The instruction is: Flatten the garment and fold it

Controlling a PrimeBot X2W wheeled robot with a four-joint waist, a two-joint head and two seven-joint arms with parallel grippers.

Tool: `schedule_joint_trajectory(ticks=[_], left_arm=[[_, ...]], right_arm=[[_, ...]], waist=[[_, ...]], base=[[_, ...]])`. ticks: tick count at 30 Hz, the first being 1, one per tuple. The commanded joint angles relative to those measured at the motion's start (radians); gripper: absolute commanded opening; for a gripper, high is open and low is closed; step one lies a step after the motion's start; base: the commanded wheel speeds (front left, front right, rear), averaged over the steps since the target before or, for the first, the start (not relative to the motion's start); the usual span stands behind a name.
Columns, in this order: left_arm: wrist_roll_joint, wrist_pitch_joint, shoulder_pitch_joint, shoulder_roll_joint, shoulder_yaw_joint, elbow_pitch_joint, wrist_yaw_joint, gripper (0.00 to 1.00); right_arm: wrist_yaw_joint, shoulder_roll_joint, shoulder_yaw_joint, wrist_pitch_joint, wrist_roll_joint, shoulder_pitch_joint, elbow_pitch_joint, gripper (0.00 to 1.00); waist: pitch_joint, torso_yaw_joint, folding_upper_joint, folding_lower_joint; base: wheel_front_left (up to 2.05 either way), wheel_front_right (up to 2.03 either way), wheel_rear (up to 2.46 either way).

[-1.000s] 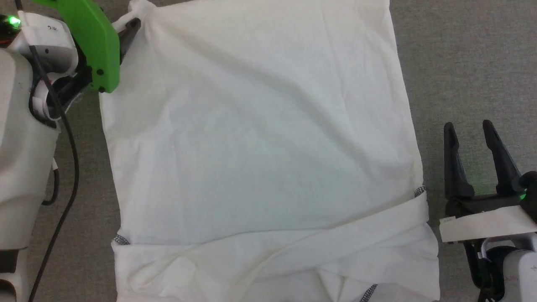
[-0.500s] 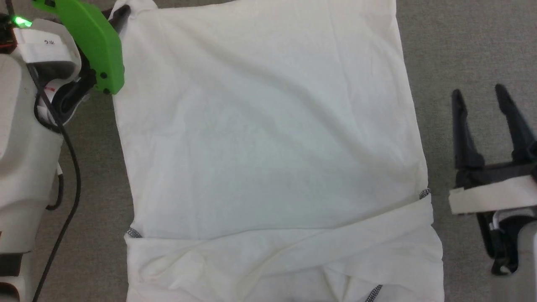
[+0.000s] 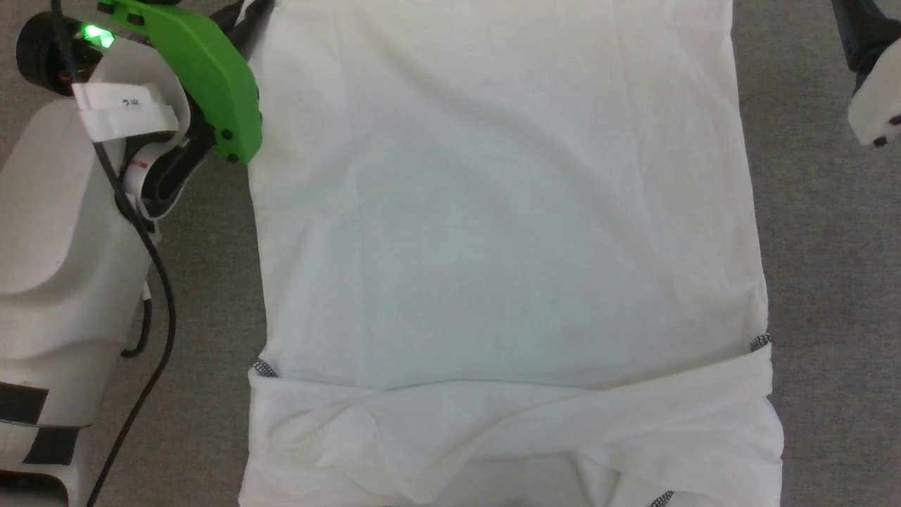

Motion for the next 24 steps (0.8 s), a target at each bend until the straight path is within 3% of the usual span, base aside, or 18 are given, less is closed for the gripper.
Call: schedule_joint_trajectory(ticks=[1, 7, 21, 22, 23, 24], left_arm=[[-0.012, -0.01, -0.015, -0.008, -0.009, 0.0, -0.006, 0.0], [-0.026, -0.031, -0.041, -0.028, -0.048, 0.006, -0.007, 0.0], [-0.065, -0.057, -0.092, -0.043, -0.139, 0.031, -0.007, 0.0], [-0.072, -0.063, -0.102, -0.042, -0.153, 0.038, -0.007, 0.0], [-0.075, -0.065, -0.106, -0.04, -0.158, 0.041, -0.007, 0.0], [-0.077, -0.068, -0.109, -0.039, -0.161, 0.044, -0.007, 0.0]], right_arm=[[-0.002, 0.008, -0.005, 0.044, 0.016, -0.042, 0.047, 1.0], [-0.002, 0.046, -0.016, 0.202, 0.014, -0.169, 0.226, 1.0], [-0.002, 0.099, -0.042, 0.28, -0.086, -0.273, 0.45, 1.0], [-0.002, 0.11, -0.05, 0.272, -0.101, -0.289, 0.468, 0.44], [-0.002, 0.112, -0.049, 0.267, -0.105, -0.294, 0.473, 0.11], [-0.002, 0.113, -0.048, 0.262, -0.107, -0.297, 0.476, 0.0]], waist=[[0.019, 0.024, 0.0, -0.0001], [0.04, 0.06, 0.0, -0.0001], [0.076, 0.116, 0.0, -0.0001], [0.082, 0.12, 0.0, -0.0001], [0.084, 0.121, 0.0, -0.0001], [0.086, 0.121, 0.0, -0.0001]], base=[[0.0, 0.0, 0.0], [0.0, 0.0, 0.0], [0.0, 0.0, 0.0], [0.0, 0.0, 0.0], [0.0, 0.0, 0.0], [0.0, 0.0, 0.0]])
